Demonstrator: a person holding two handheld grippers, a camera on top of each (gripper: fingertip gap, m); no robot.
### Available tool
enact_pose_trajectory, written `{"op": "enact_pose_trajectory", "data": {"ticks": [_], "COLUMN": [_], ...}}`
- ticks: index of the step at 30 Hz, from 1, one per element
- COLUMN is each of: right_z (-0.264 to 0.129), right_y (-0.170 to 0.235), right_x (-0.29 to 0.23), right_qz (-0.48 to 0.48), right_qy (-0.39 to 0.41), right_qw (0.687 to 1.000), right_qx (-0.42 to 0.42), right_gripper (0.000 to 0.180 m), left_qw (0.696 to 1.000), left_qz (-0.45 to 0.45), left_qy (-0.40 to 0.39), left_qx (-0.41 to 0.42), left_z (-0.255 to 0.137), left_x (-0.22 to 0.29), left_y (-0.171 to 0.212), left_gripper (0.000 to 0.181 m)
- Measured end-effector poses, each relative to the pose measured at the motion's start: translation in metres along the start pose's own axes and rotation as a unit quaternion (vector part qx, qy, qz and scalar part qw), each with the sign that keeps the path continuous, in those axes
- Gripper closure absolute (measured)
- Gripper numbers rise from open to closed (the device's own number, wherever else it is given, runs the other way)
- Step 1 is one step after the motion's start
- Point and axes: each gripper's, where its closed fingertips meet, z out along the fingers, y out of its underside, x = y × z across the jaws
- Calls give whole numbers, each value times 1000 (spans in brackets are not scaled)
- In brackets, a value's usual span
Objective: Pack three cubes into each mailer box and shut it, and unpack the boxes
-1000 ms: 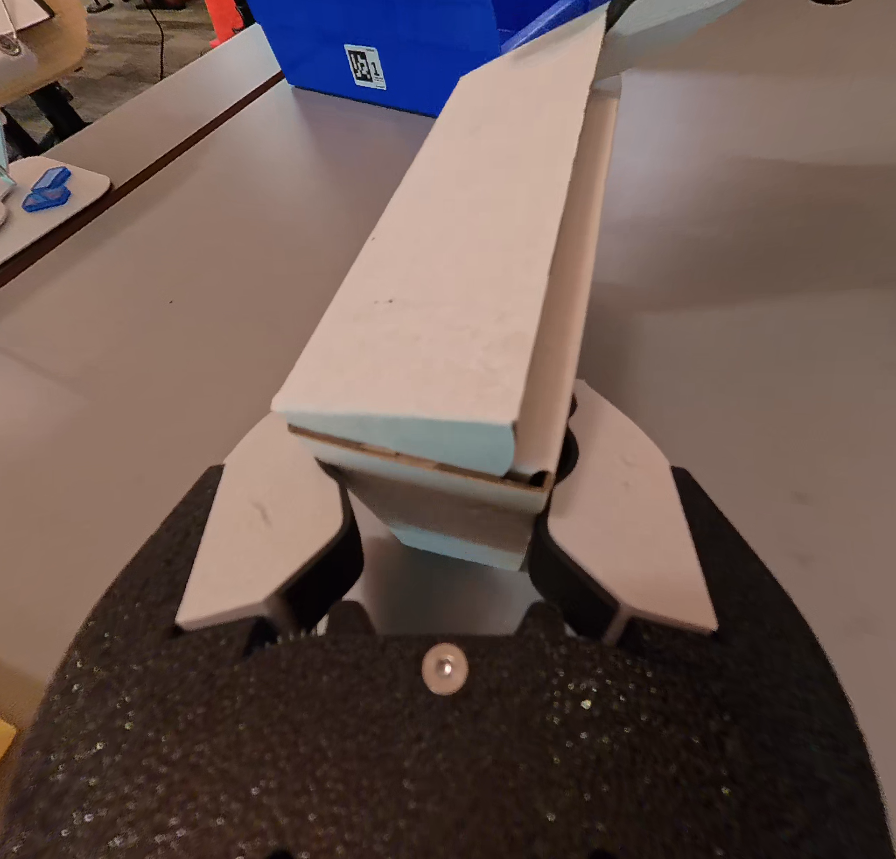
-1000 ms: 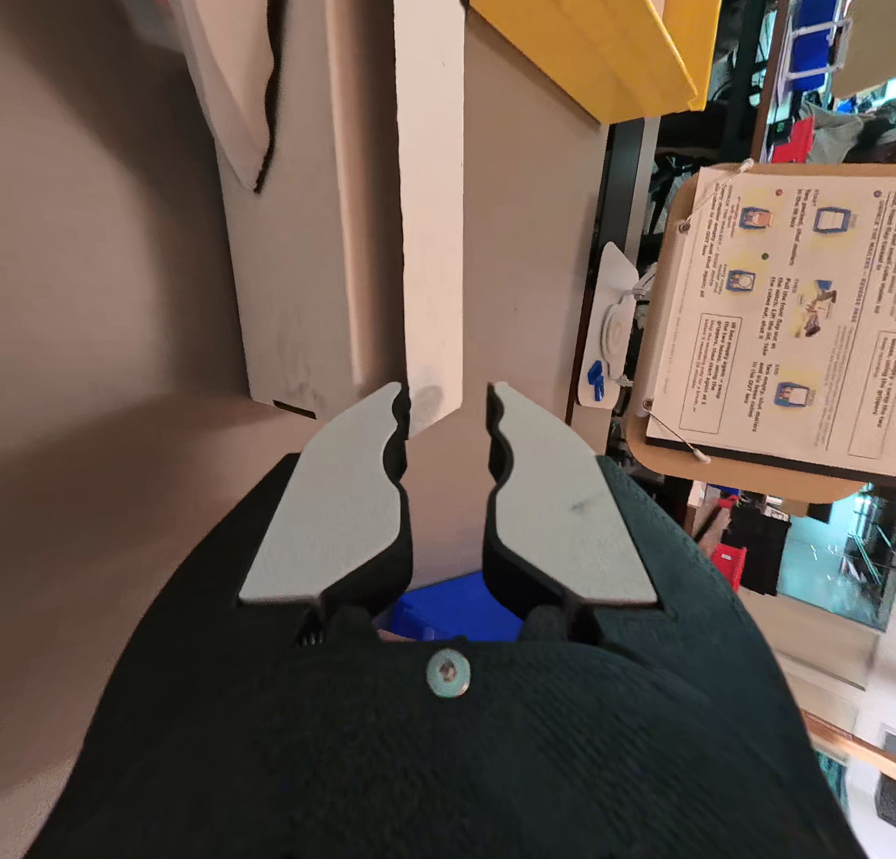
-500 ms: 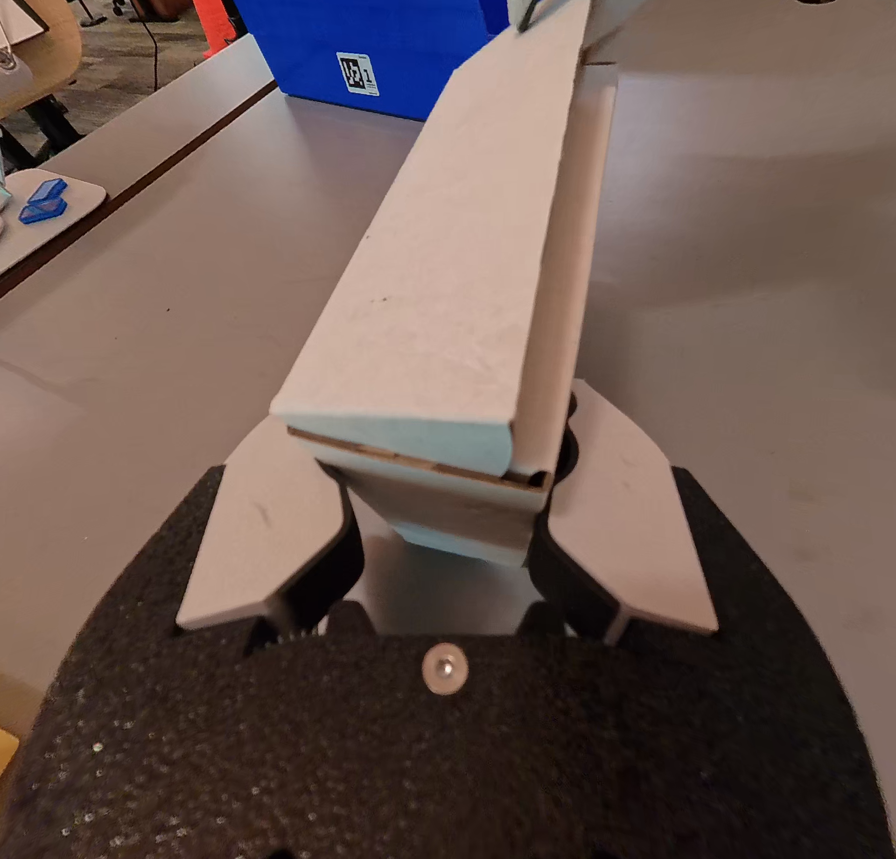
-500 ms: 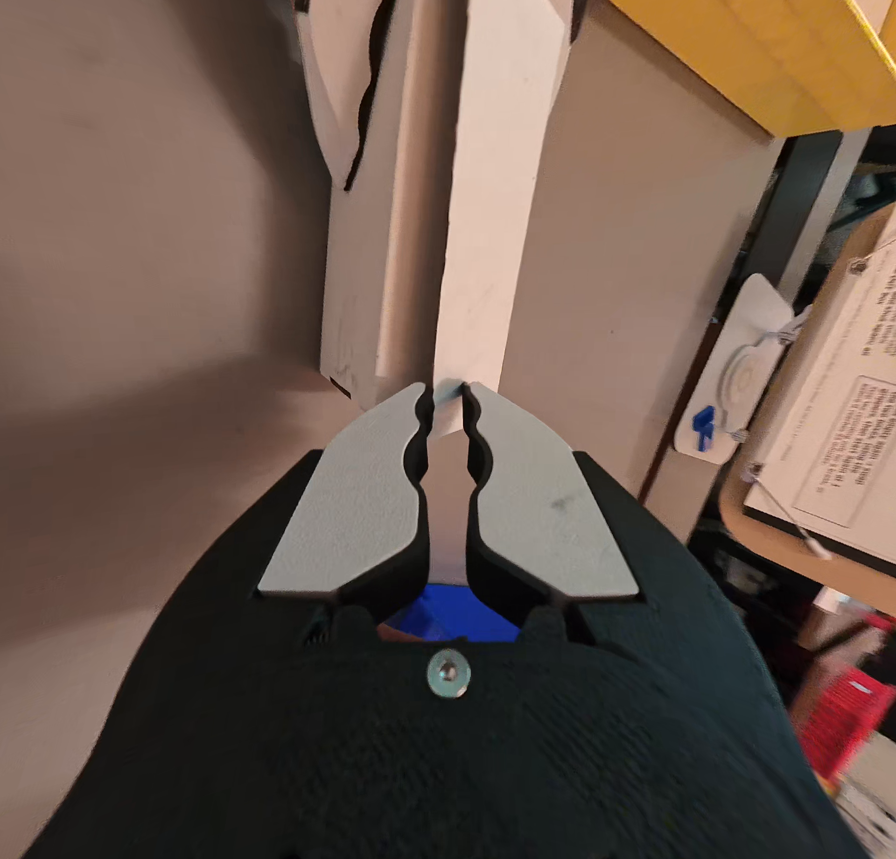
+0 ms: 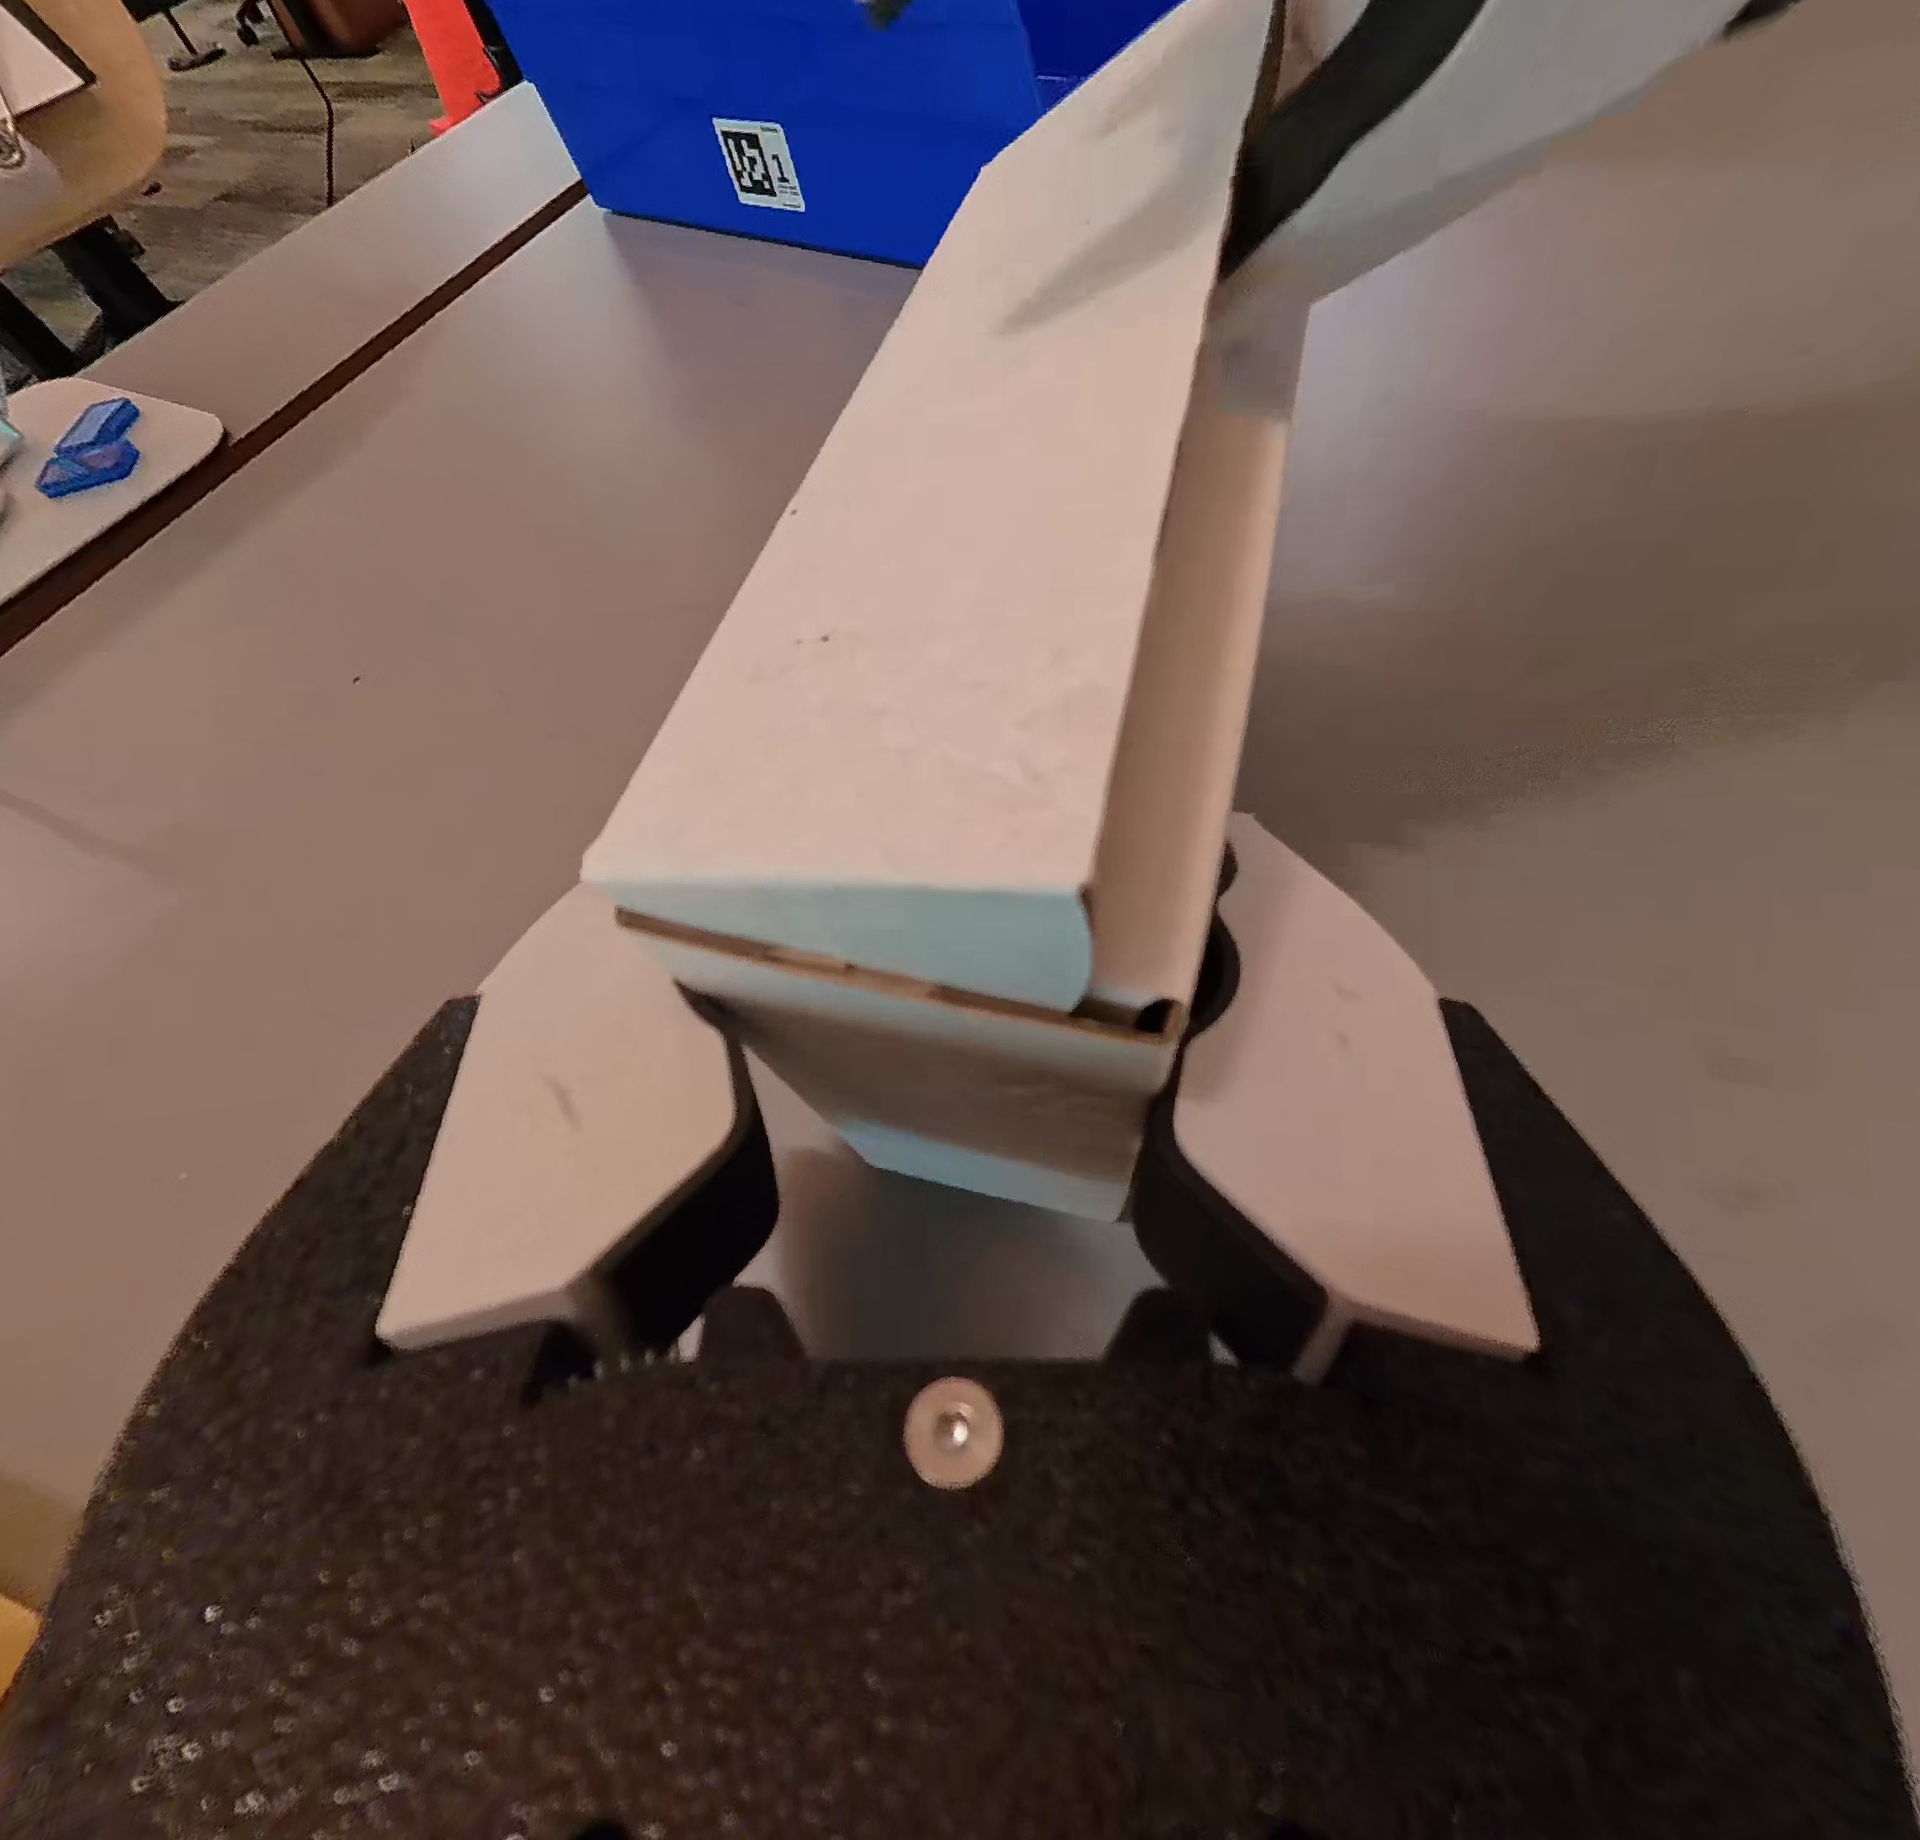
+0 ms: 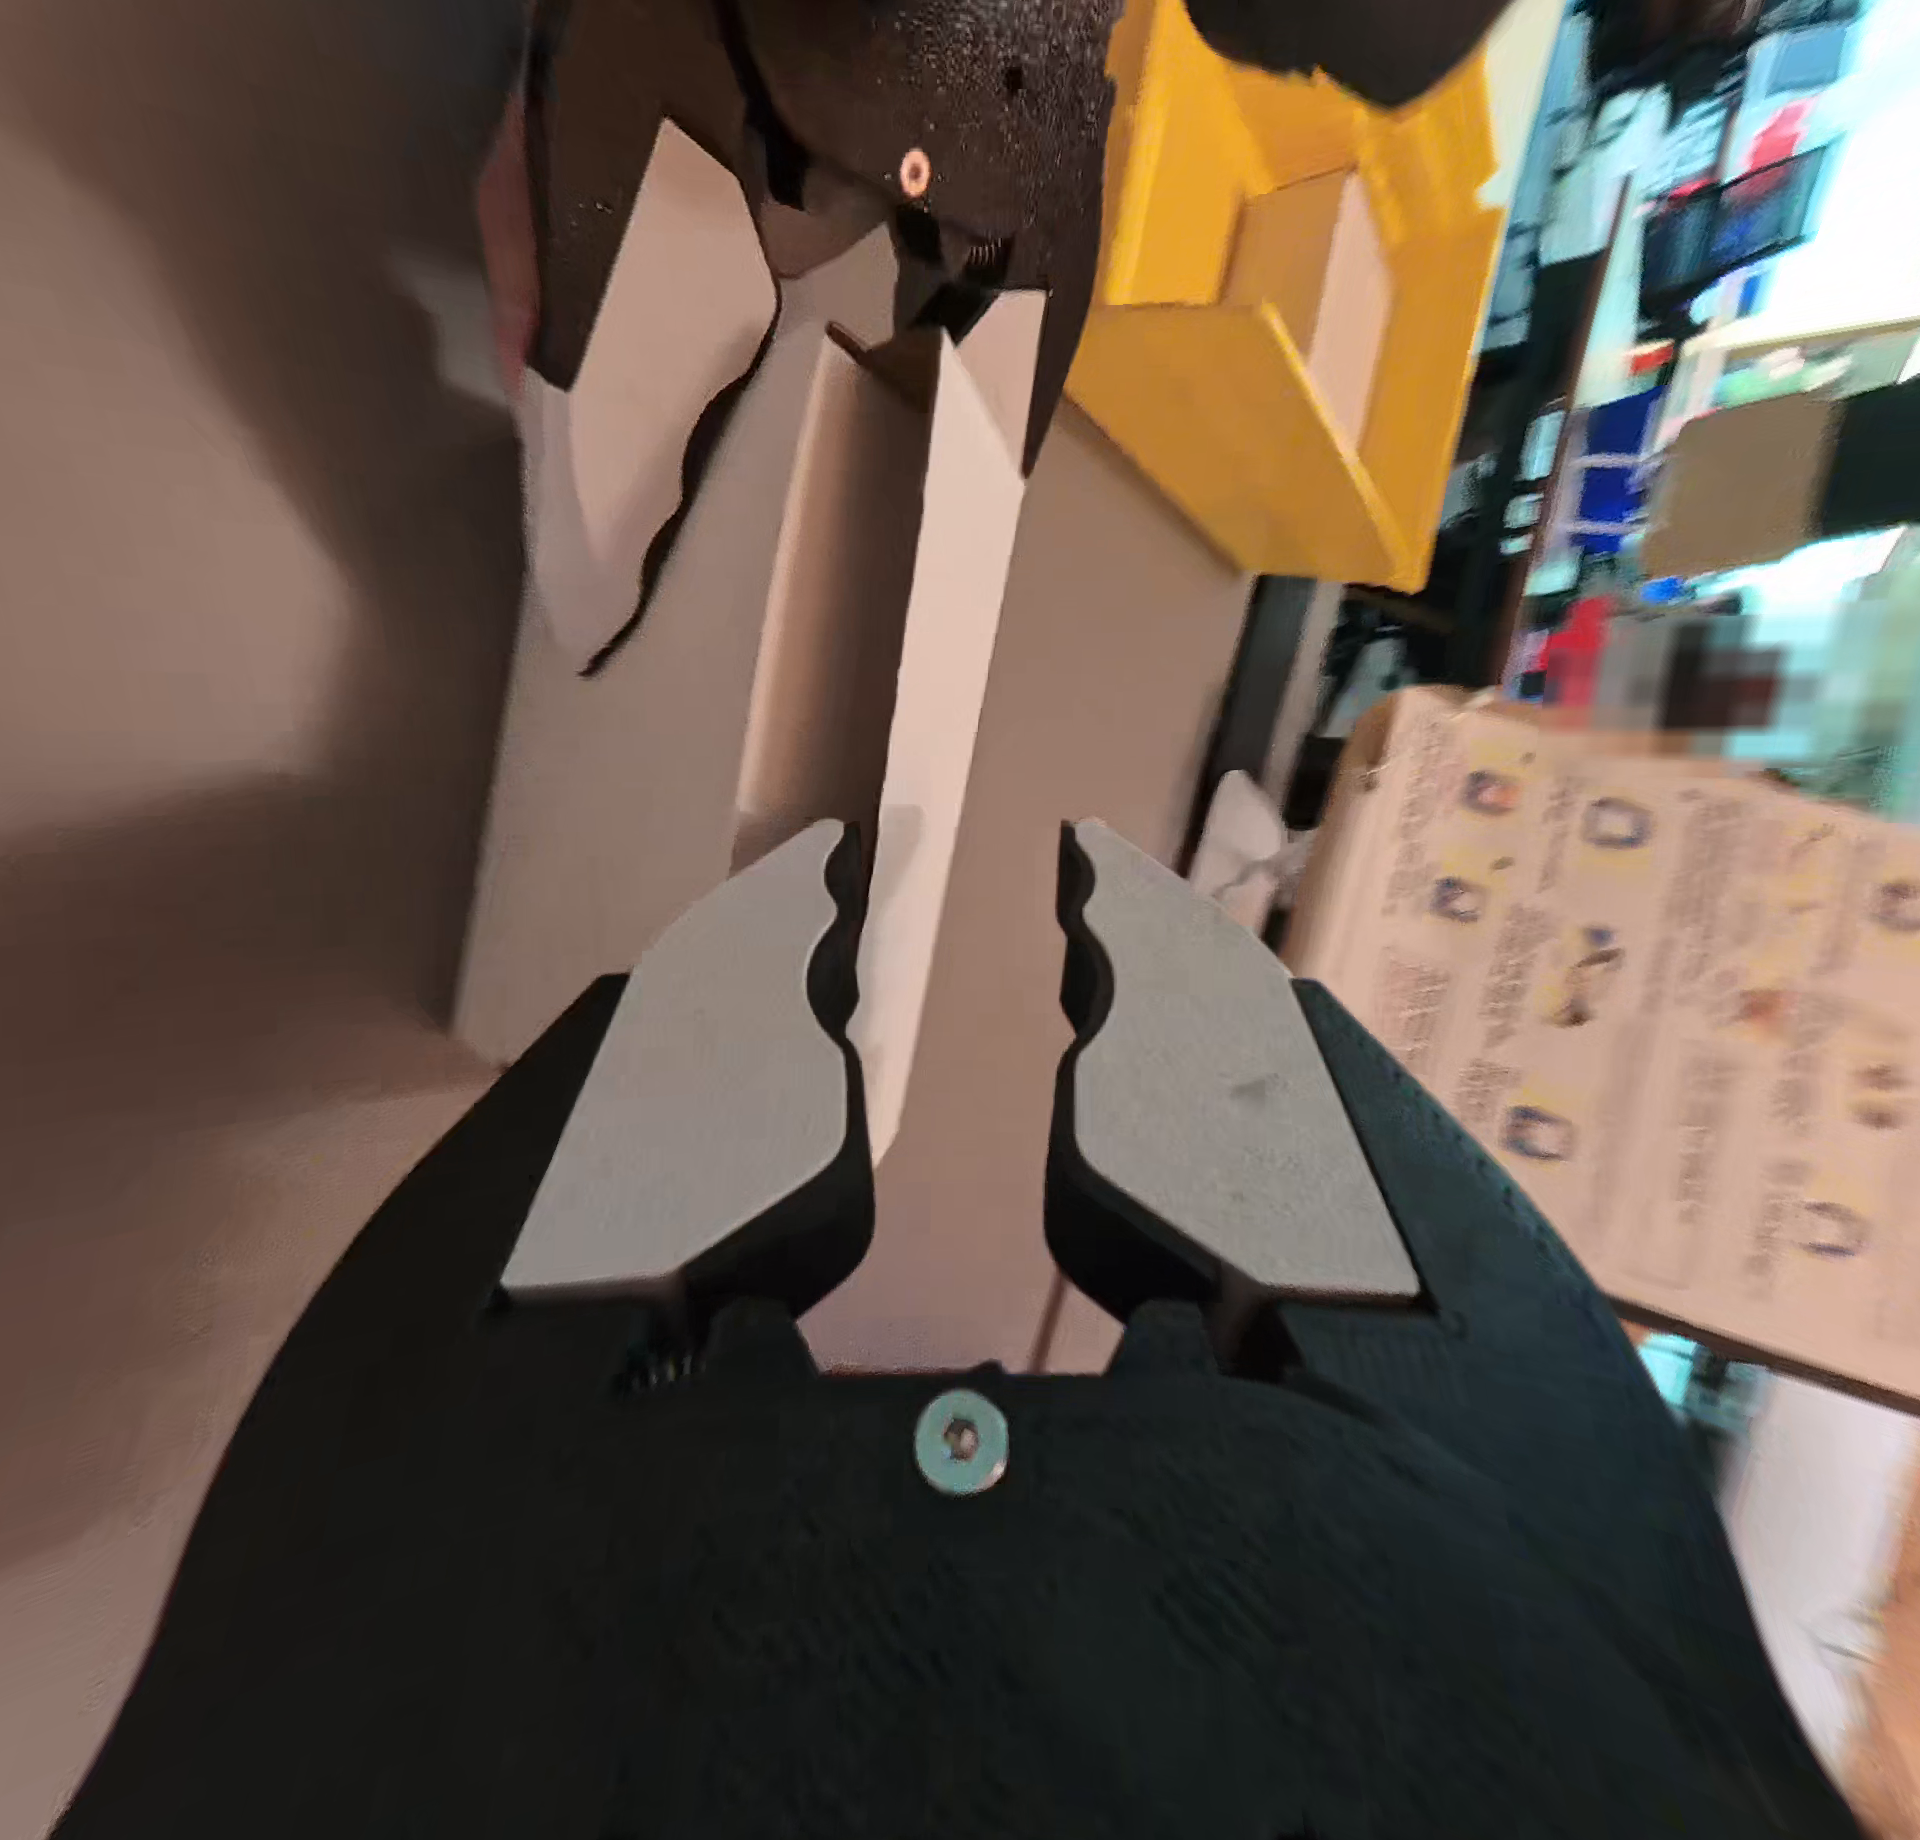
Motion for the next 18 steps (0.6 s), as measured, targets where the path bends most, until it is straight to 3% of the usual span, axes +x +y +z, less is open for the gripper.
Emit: {"op": "enact_pose_trajectory", "data": {"ticks": [3,7,13,18], "right_z": [16,33,31,34], "right_y": [-15,-30,-27,-24], "right_x": [3,1,4,5], "right_qz": [-79,-131,25,11], "right_qy": [46,76,-36,-65], "right_qw": [996,987,999,997], "right_qx": [-19,-46,-15,-35], "right_gripper": [146,169,174,162], "left_qw": [1000,1000,1000,1000], "left_qz": [4,-2,3,-1], "left_qy": [-4,-6,-6,-7], "left_qx": [1,-1,-1,-2], "left_z": [0,-1,1,1], "left_x": [0,-1,-1,-2], "left_y": [0,1,0,1], "left_gripper": [94,94,94,94]}}
